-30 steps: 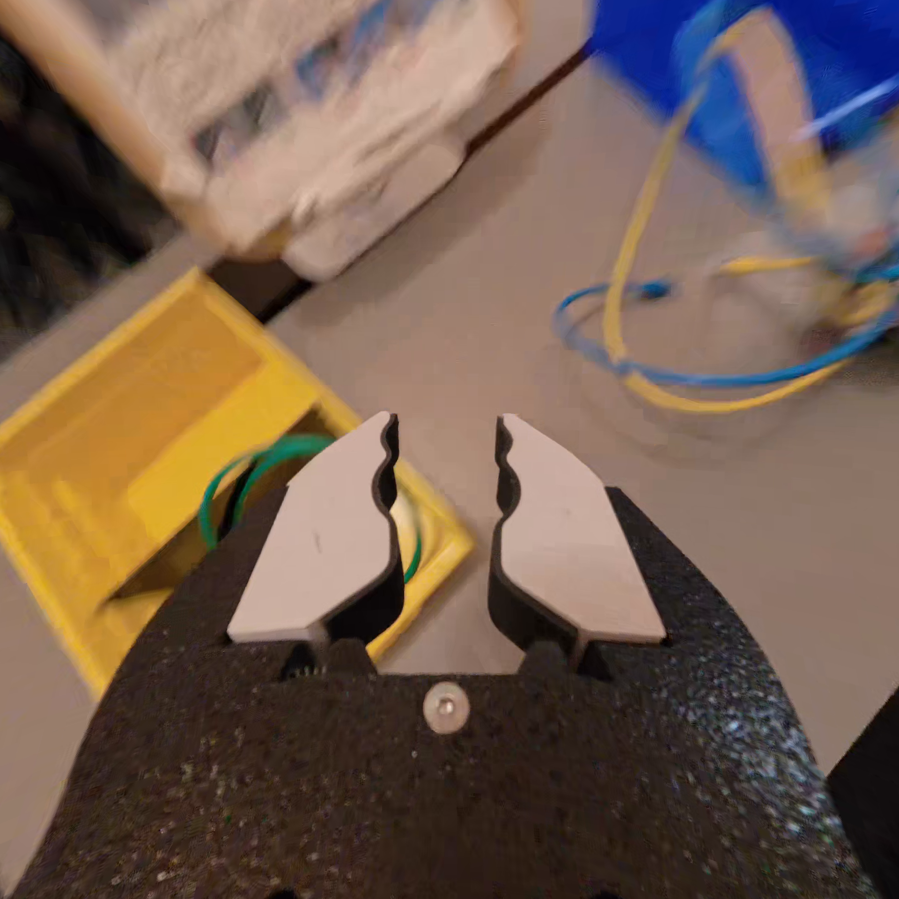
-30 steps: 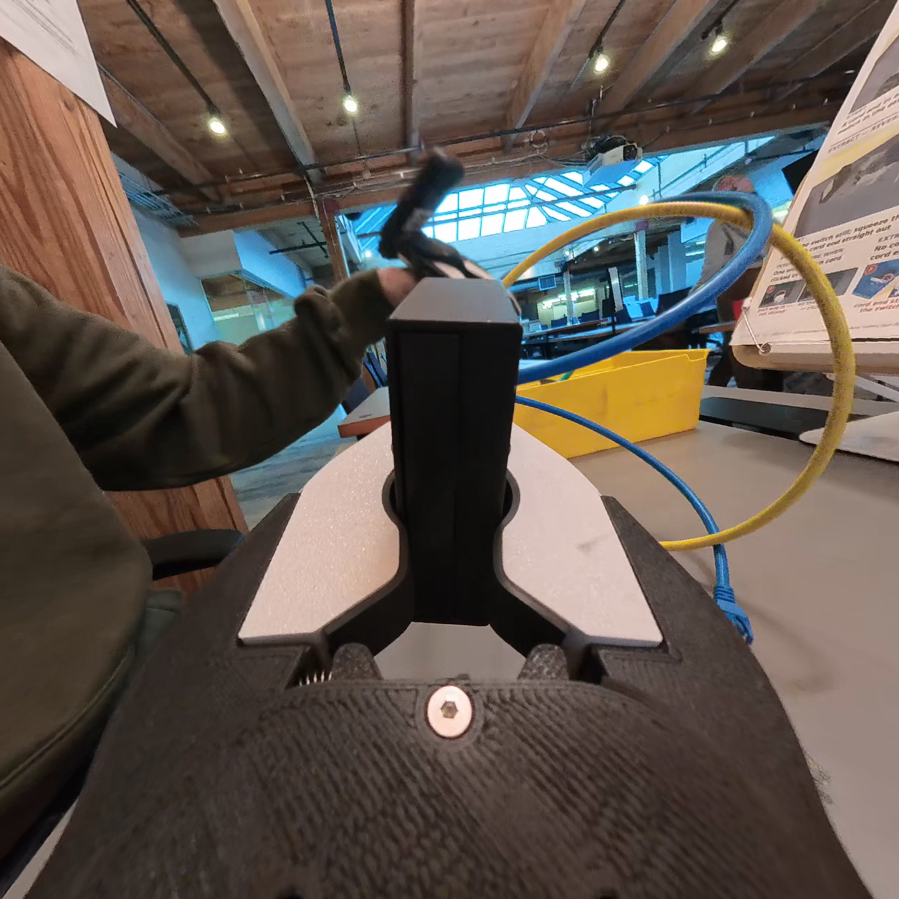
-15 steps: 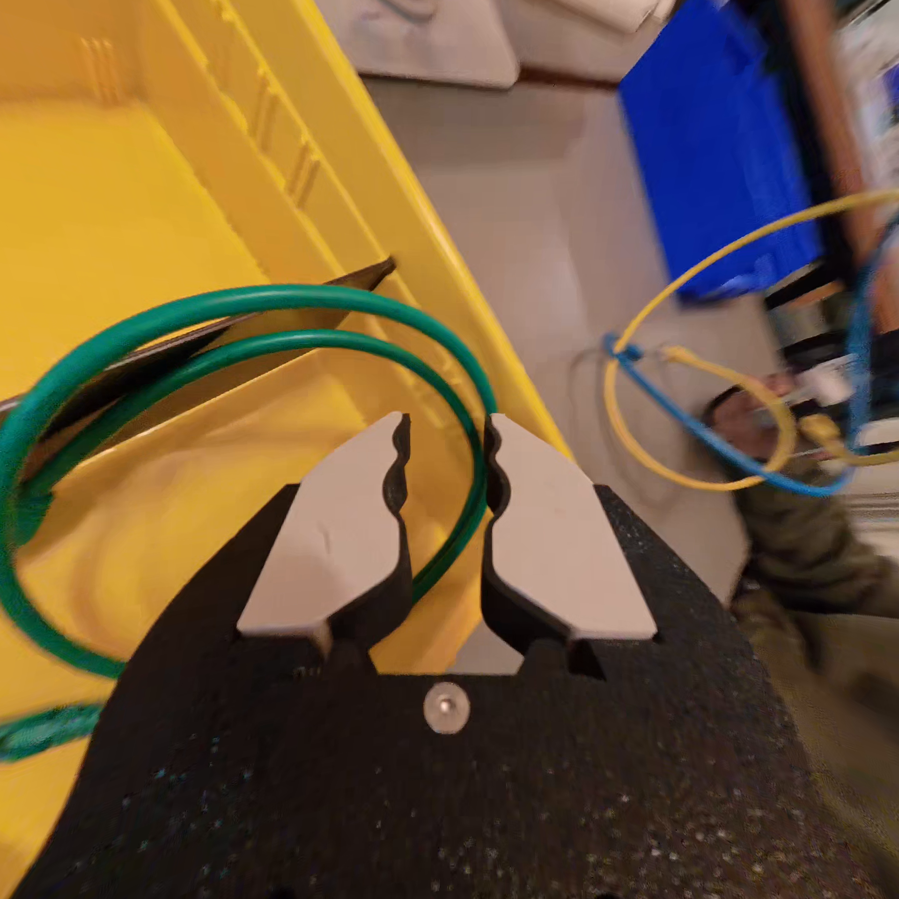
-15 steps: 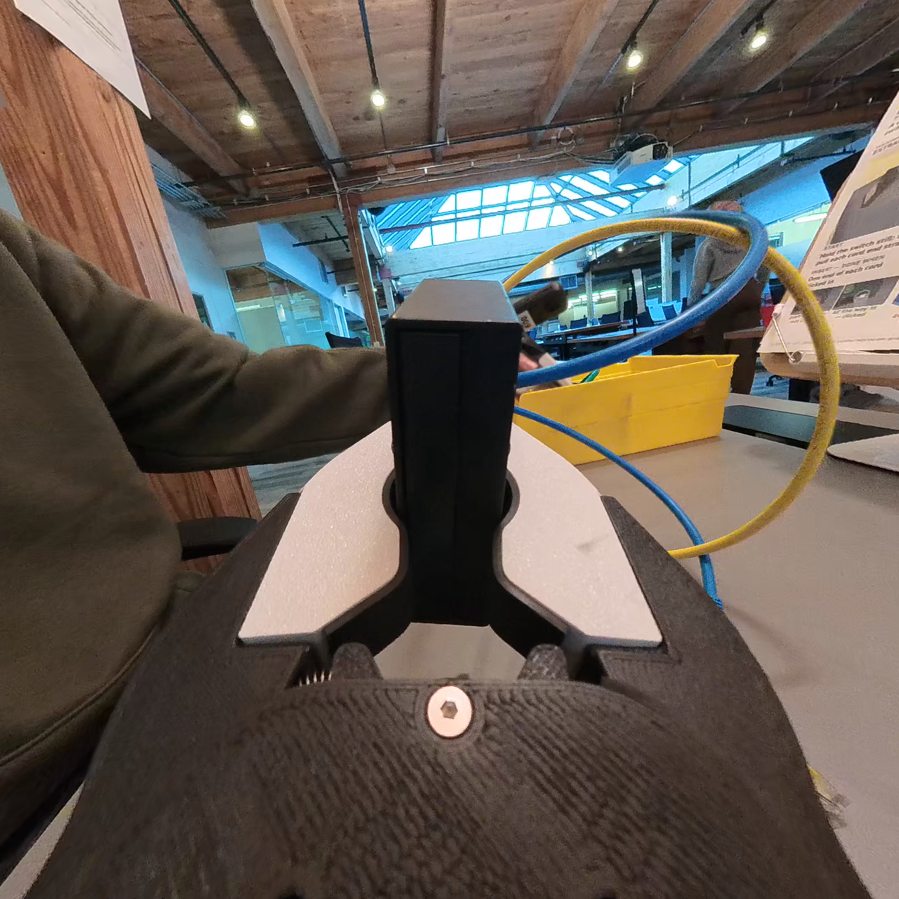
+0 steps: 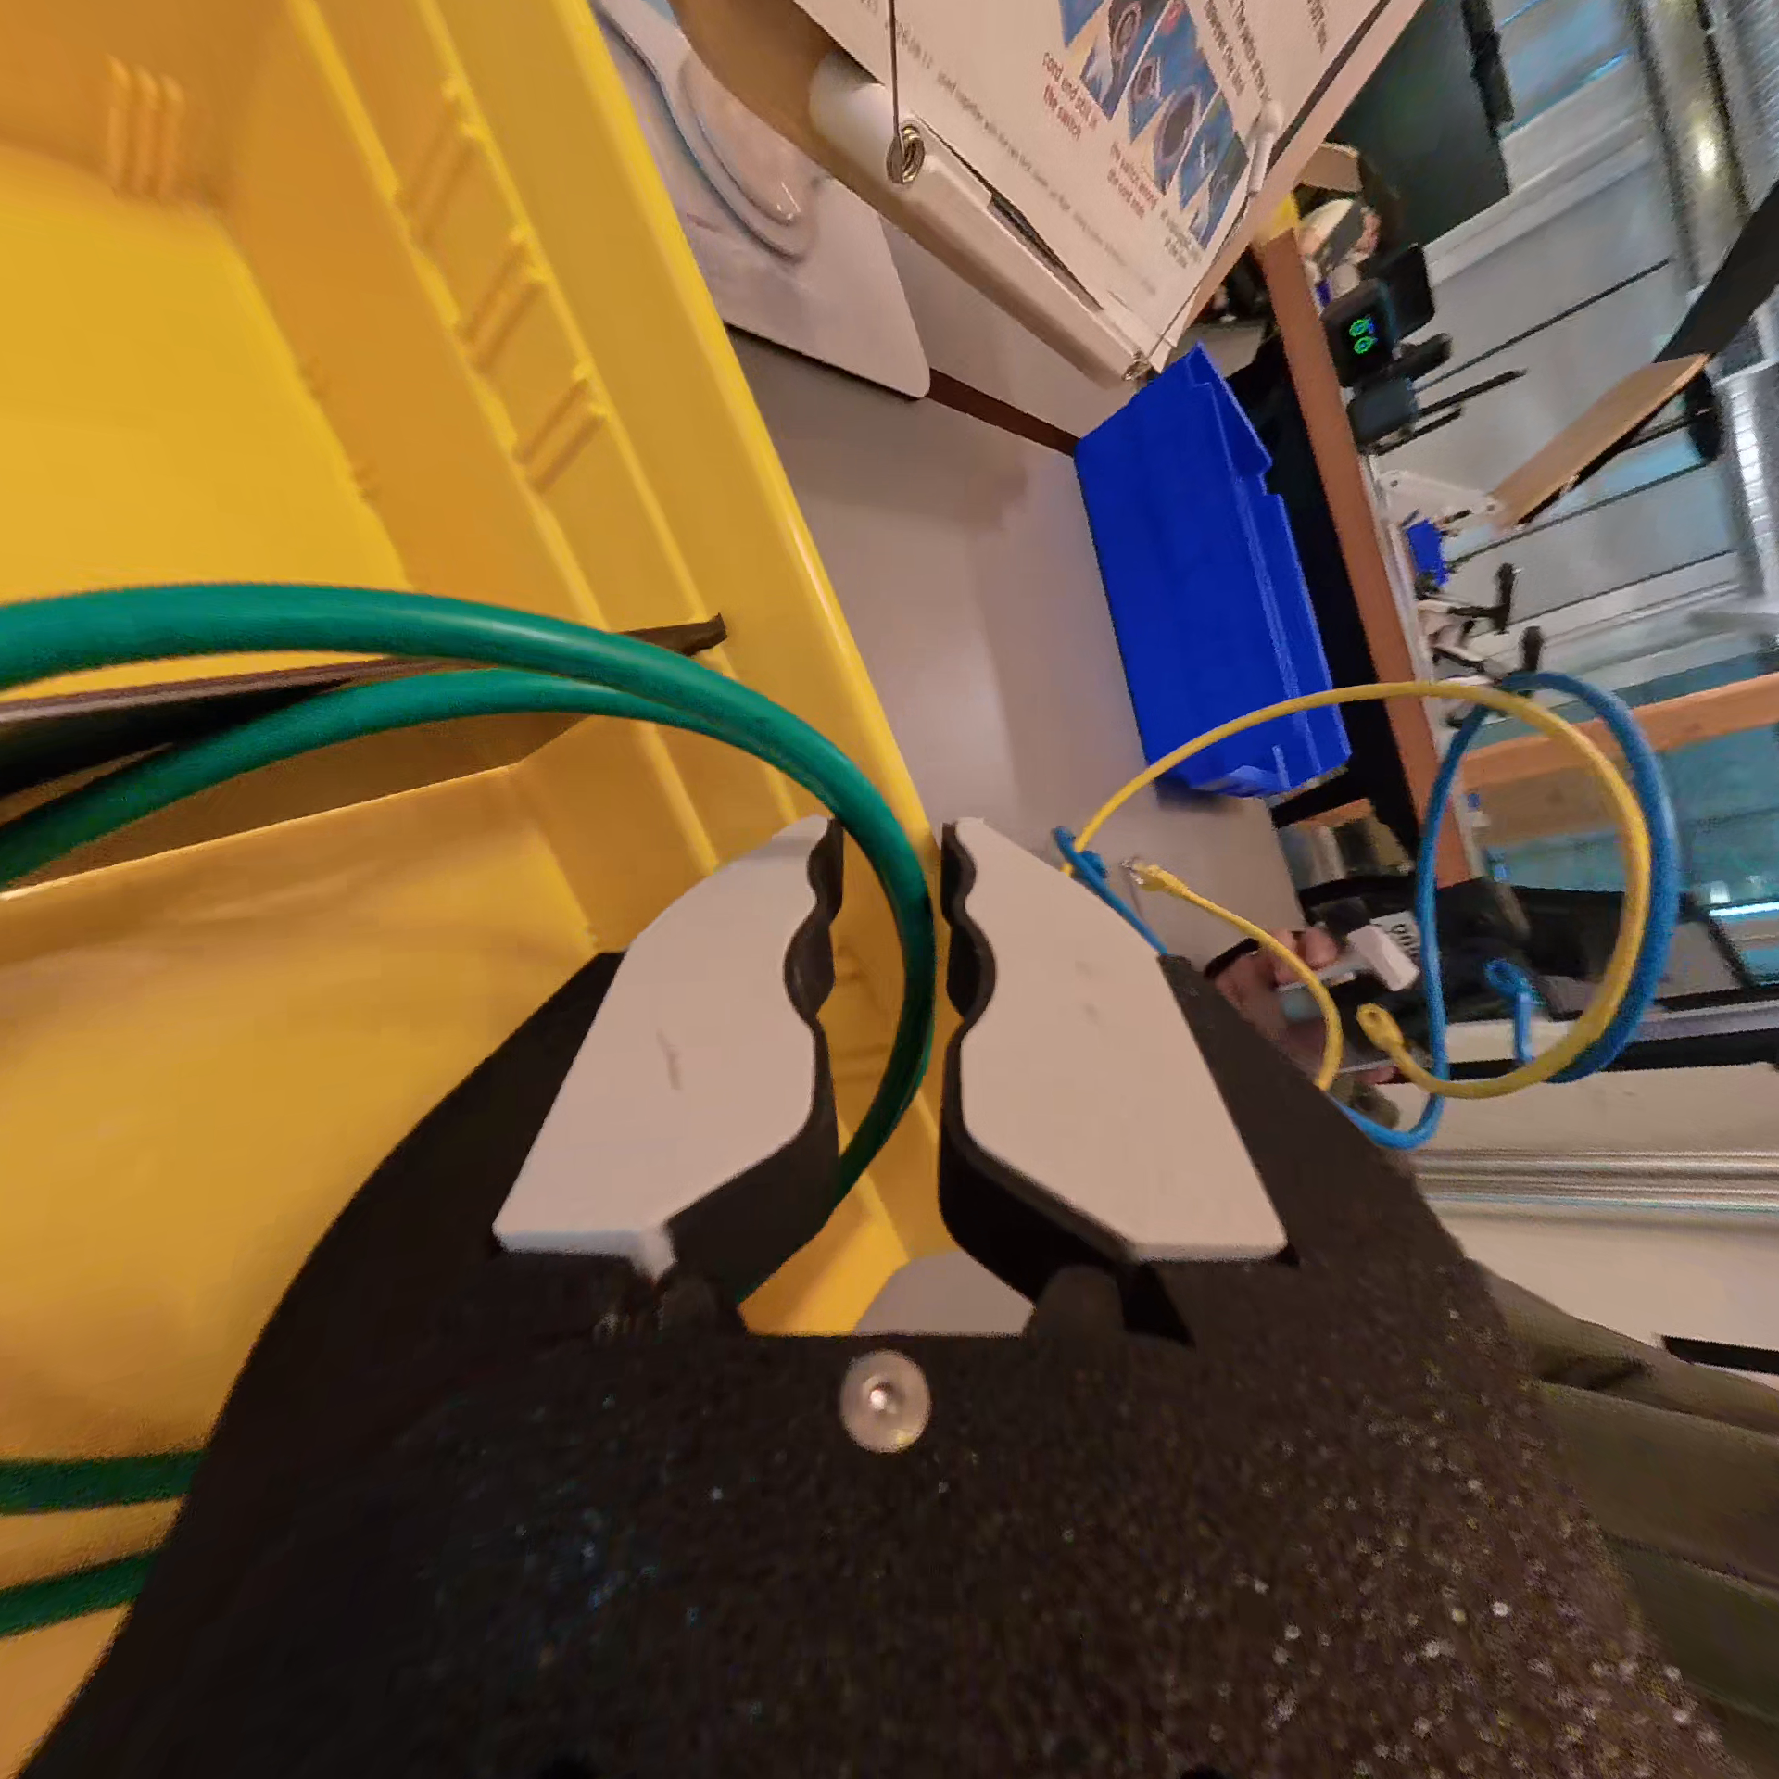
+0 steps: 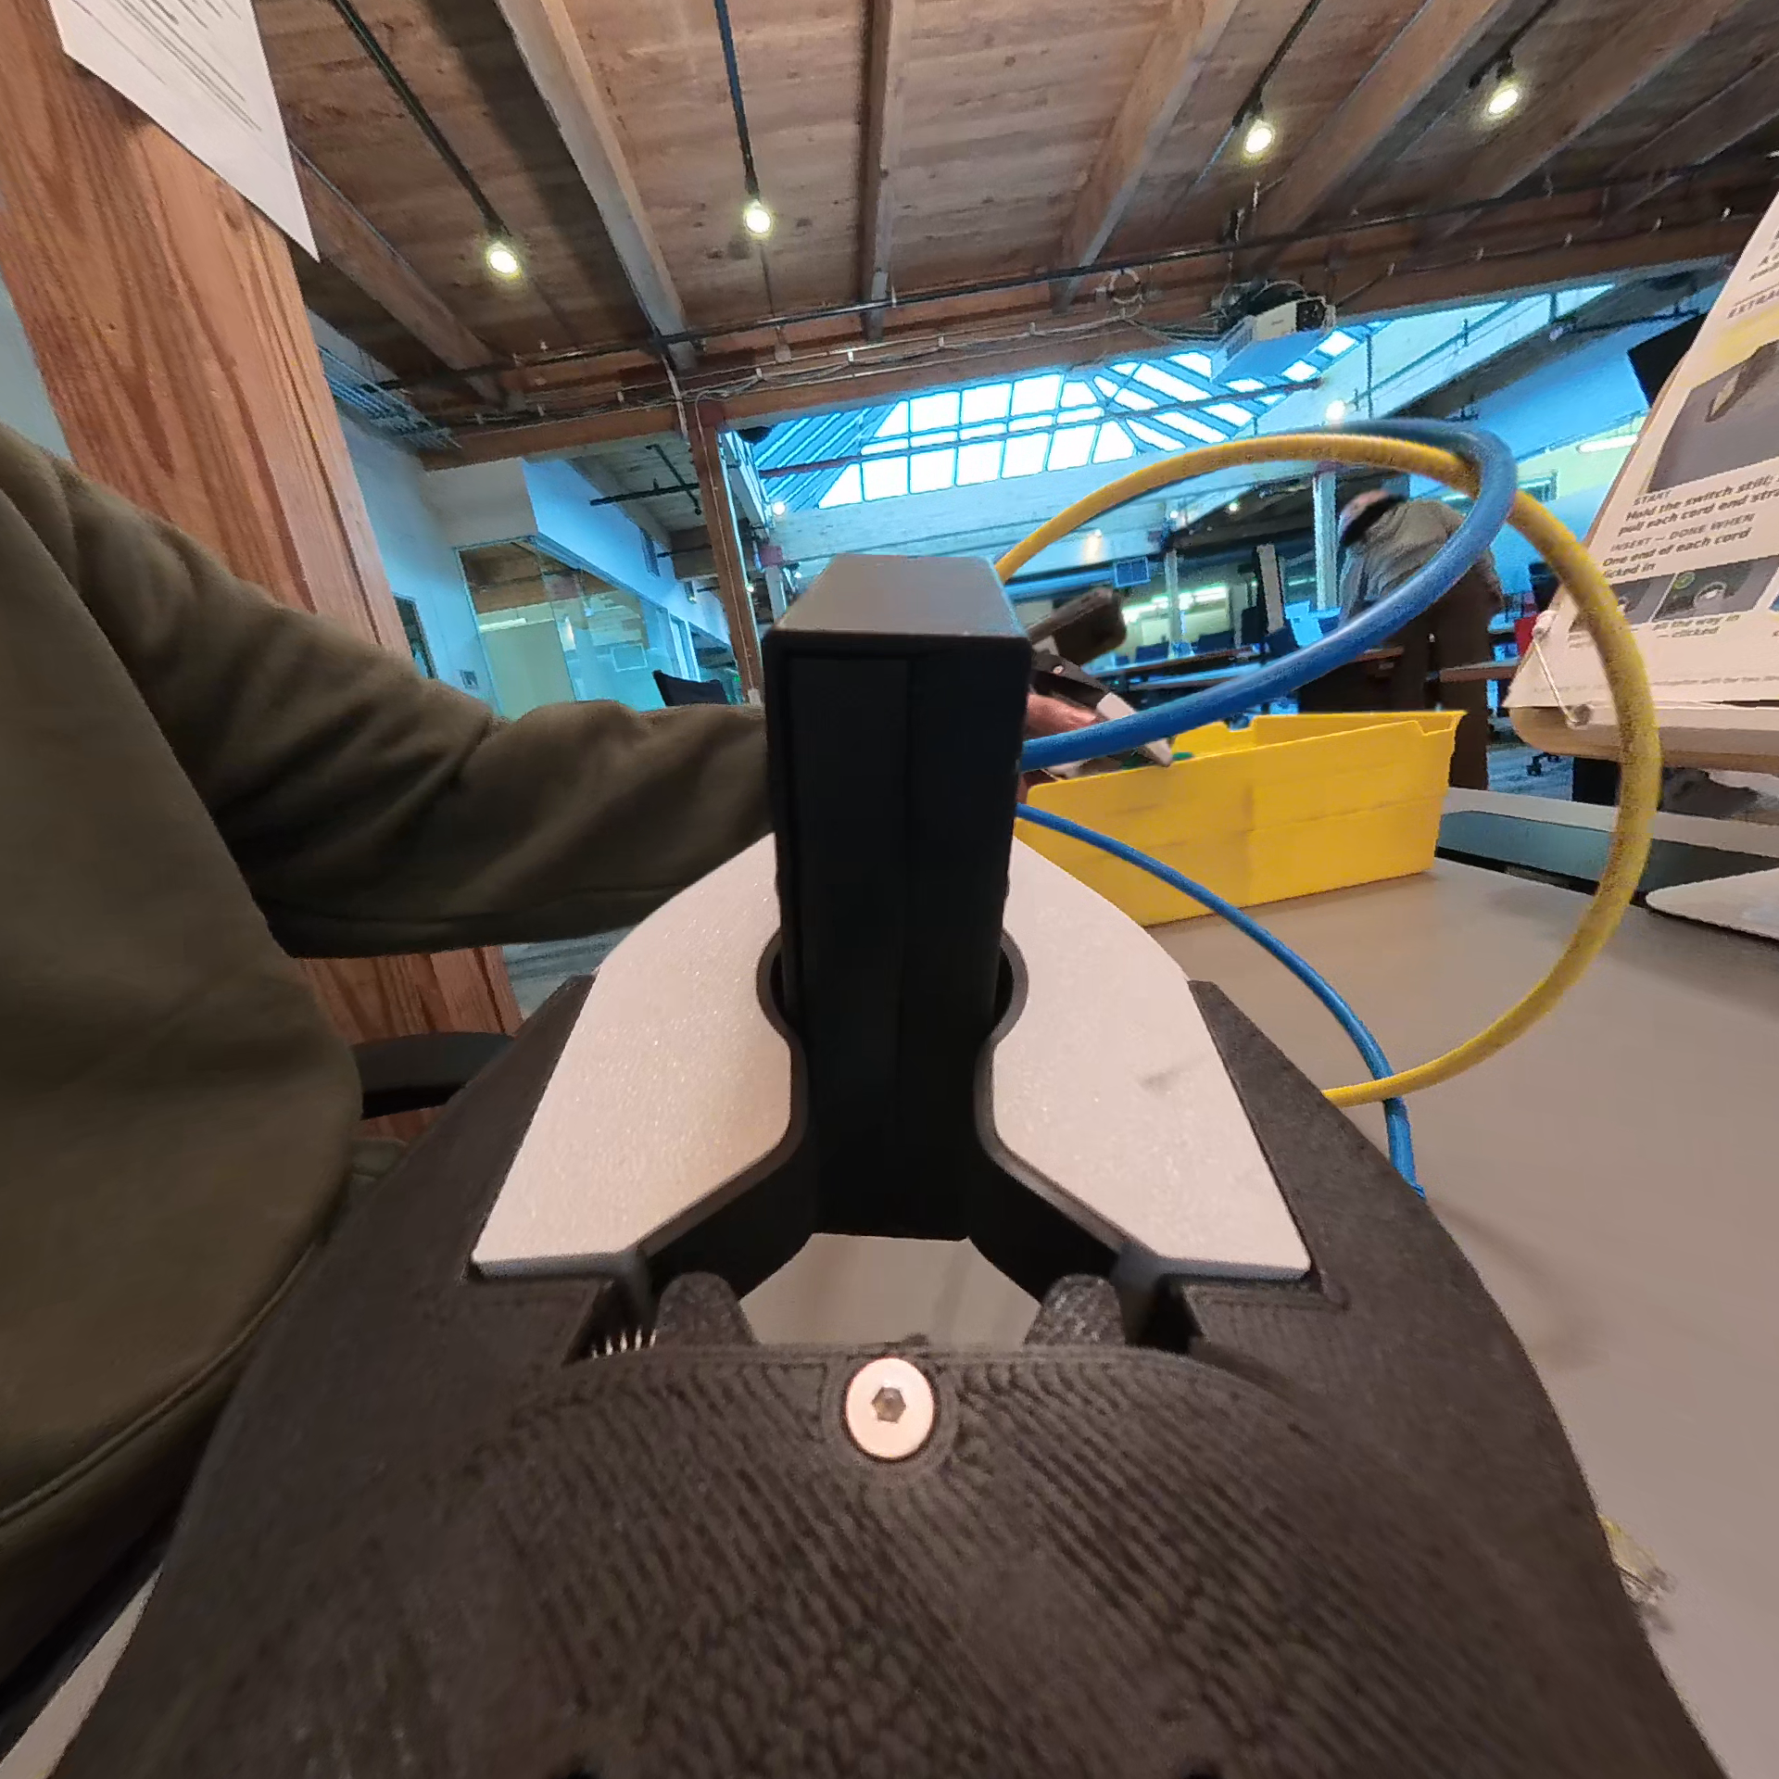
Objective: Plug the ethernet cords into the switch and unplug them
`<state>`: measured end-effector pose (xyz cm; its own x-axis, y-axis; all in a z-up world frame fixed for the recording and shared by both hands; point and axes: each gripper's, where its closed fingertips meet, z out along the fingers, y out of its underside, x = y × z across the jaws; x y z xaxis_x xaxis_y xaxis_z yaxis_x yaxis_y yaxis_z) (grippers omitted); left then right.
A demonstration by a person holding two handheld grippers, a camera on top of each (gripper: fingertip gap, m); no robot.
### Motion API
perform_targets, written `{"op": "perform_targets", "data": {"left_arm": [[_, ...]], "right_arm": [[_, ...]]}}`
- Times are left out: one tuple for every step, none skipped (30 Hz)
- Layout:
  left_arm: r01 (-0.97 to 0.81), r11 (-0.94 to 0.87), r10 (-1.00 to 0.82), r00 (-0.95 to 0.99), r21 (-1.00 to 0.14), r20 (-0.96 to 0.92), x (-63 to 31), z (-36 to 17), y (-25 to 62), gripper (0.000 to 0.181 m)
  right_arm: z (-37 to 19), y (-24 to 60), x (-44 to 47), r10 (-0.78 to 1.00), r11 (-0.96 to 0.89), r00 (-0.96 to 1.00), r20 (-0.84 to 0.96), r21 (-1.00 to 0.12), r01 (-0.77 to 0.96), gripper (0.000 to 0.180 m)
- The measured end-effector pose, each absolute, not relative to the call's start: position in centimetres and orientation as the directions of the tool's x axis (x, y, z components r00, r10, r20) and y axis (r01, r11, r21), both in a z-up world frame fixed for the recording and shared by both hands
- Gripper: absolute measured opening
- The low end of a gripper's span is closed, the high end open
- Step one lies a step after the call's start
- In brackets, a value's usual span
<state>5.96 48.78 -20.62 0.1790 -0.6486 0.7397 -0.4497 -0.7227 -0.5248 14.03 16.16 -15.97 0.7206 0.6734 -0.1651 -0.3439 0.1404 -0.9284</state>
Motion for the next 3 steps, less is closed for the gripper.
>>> {"op": "perform_targets", "data": {"left_arm": [[-0.453,-0.705,-0.677,0.196,-0.547,0.710,5.61,-20.51,48.82,0.017],[-0.462,-0.681,-0.708,0.216,-0.568,0.673,5.21,-20.38,48.79,0.015],[-0.470,-0.653,-0.740,0.228,-0.594,0.633,4.82,-20.07,48.72,0.013]], "right_arm": [[-15.92,16.13,14.14,0.674,0.143,0.719,-0.169,-0.925,-0.351,0.033],[-15.89,16.11,14.23,0.675,0.144,0.718,-0.173,-0.923,-0.358,0.033],[-15.87,16.11,14.29,0.677,0.142,0.714,-0.178,-0.921,-0.363,0.033]]}}
